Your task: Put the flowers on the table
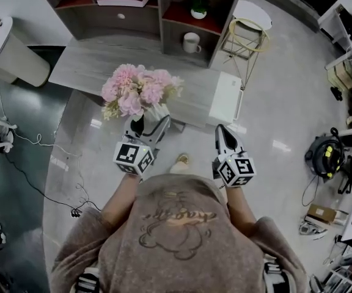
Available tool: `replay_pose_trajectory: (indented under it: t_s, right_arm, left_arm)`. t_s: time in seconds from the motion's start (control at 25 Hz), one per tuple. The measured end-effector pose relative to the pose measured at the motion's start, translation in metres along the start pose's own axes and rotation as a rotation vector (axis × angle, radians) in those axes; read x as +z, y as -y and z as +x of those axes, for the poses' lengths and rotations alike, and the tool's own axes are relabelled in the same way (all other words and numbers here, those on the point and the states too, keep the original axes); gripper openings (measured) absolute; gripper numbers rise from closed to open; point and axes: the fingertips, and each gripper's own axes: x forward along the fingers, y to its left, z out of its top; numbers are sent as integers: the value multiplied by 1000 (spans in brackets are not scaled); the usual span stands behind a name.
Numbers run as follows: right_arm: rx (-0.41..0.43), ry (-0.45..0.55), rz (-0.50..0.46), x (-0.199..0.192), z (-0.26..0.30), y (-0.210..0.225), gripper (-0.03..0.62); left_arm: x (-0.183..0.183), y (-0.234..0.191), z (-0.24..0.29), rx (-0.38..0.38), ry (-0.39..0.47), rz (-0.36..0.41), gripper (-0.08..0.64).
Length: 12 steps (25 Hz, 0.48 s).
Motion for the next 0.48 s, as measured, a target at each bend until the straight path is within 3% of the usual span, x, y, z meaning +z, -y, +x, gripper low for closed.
replay_pose_trajectory:
  t_s: [0.48]
  right_arm:
    - [30, -14, -4, 11, 48, 24, -15]
  left_arm:
    - [8, -19, 46, 12, 17, -2, 350]
